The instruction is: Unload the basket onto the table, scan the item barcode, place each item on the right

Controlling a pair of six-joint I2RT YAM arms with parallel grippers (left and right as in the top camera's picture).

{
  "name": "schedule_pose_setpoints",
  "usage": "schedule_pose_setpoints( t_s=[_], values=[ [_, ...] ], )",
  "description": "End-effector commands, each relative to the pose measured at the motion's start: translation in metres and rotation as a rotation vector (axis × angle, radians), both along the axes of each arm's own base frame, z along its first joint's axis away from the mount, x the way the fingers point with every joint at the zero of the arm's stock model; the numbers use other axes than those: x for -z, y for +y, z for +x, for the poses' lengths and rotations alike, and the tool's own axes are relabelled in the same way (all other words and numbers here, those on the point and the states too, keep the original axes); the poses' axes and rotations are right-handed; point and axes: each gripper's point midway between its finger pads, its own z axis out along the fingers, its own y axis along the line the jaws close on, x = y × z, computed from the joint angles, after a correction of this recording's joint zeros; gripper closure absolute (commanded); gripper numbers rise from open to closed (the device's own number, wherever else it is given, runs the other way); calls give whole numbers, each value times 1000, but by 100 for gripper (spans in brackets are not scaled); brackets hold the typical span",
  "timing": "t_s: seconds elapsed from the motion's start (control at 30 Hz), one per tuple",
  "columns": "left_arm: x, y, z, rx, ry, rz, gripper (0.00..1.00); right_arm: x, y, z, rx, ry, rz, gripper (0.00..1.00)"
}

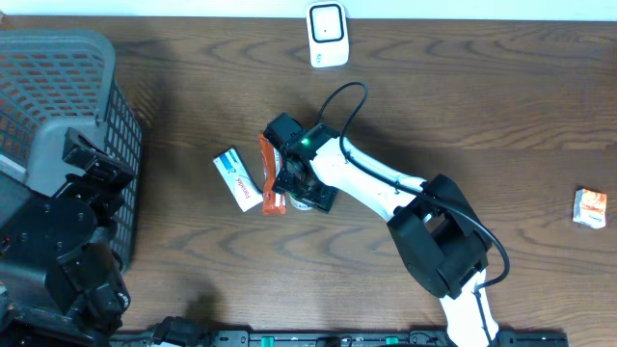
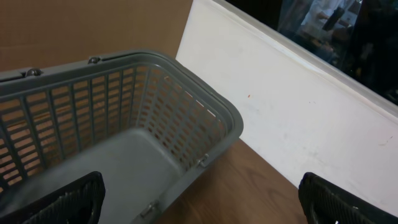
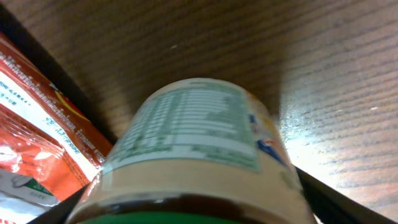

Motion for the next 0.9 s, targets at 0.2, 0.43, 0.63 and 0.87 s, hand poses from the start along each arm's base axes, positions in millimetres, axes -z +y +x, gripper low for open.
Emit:
schedule_pose_setpoints(
  t_s=[0.2, 0.43, 0.63, 0.87],
  values=[
    [0, 3, -1, -13, 10, 18, 0, -1, 3, 1, -75, -28, -9, 36],
    [0, 3, -1, -13, 10, 18, 0, 0, -10, -3, -343, -42, -63, 47],
    [0, 3, -1, -13, 10, 18, 0, 1, -25, -2, -532, -63, -142, 39],
    [0, 3, -1, -13, 10, 18, 0, -9, -24, -5, -622, -43, -132, 1]
  ],
)
